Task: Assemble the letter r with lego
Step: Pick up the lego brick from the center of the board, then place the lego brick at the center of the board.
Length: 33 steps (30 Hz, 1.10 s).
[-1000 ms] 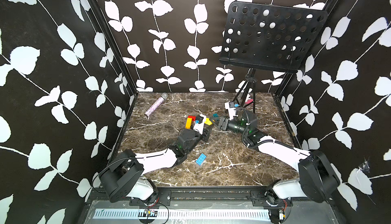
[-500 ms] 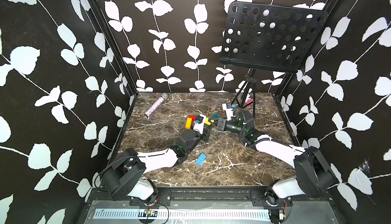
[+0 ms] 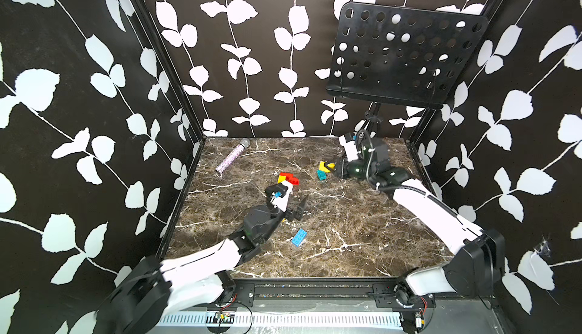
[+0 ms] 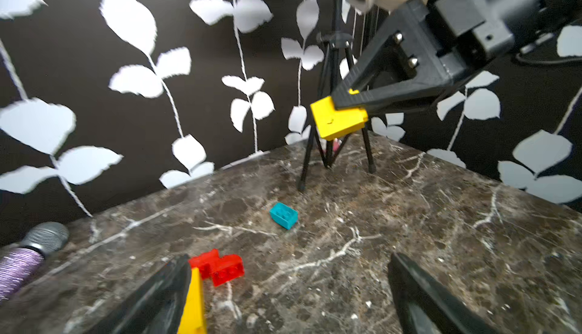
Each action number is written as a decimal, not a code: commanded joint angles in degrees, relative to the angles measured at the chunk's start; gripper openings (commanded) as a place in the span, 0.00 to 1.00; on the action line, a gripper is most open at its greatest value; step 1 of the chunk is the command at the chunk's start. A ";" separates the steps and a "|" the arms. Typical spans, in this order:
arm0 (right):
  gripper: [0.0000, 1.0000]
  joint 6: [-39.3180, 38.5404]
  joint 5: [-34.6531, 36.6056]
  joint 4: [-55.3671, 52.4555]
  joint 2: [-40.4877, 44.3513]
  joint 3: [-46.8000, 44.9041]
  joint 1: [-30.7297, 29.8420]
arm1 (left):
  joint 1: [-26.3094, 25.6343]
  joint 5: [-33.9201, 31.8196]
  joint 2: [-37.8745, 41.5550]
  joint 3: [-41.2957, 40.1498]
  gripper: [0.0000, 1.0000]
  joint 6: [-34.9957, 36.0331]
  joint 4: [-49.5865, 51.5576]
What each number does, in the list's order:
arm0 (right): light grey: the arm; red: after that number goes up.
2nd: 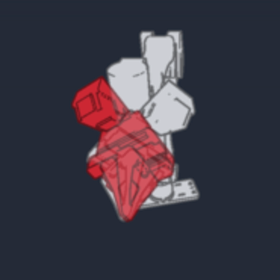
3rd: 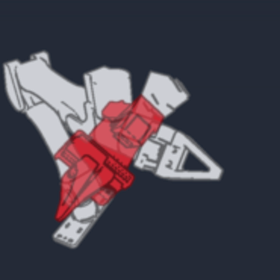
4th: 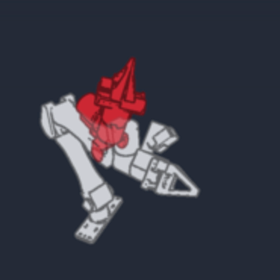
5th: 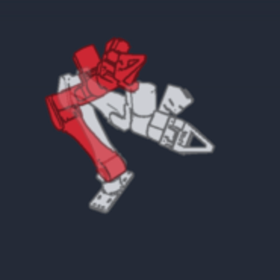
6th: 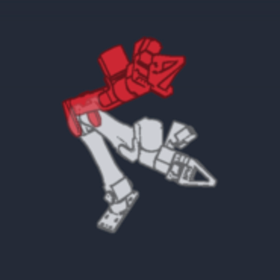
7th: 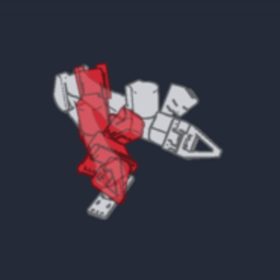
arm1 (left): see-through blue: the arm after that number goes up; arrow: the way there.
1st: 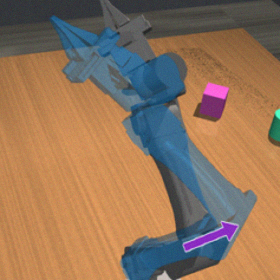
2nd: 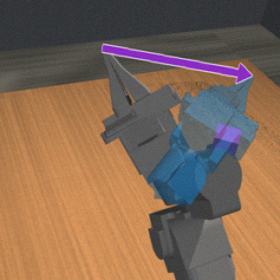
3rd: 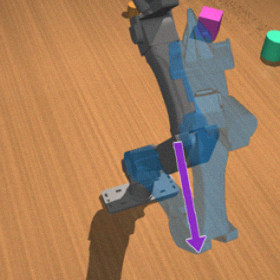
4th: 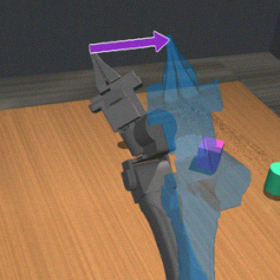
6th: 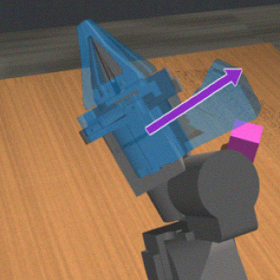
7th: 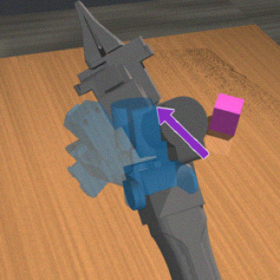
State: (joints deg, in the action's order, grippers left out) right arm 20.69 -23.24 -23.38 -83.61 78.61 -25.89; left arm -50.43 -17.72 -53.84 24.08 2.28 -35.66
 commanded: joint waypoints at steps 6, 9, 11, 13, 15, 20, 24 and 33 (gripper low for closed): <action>0.24 -14.77 11.84 -33.60 -14.59 5.06 -4.76 | 3.75 -10.15 16.69 -4.36 0.99 -8.10 18.39; 0.22 -14.76 16.14 -35.09 -19.91 5.44 -7.71 | 7.31 -4.40 20.99 -5.67 0.99 -12.84 21.06; 0.23 -13.81 18.12 -34.18 -21.96 5.55 -8.81 | 7.61 -4.92 23.25 -6.06 0.99 -13.33 22.33; 0.23 -13.14 18.15 -33.59 -23.29 5.85 -9.30 | 7.71 -5.22 24.71 -5.62 0.99 -12.94 24.14; 0.25 -12.41 18.44 -31.72 -23.90 5.38 -9.85 | 7.72 -4.39 25.19 -5.15 0.99 -12.16 24.83; 0.34 -11.02 22.31 -31.33 -27.13 6.14 -11.29 | 7.76 -4.99 23.68 -4.78 0.99 -13.01 24.96; 0.41 -10.60 23.07 -29.84 -27.34 5.55 -12.16 | 7.77 -6.50 21.52 -3.32 0.99 -14.10 28.44; 0.44 -10.93 22.96 -23.23 -21.48 3.90 -13.98 | 7.80 -6.38 19.37 -1.96 0.99 -14.76 29.19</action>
State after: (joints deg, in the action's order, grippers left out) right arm 9.87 -1.43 -50.02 -109.80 83.35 -38.35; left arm -42.96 -23.44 -34.79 19.79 -11.81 -7.25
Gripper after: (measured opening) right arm 0.441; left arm 0.991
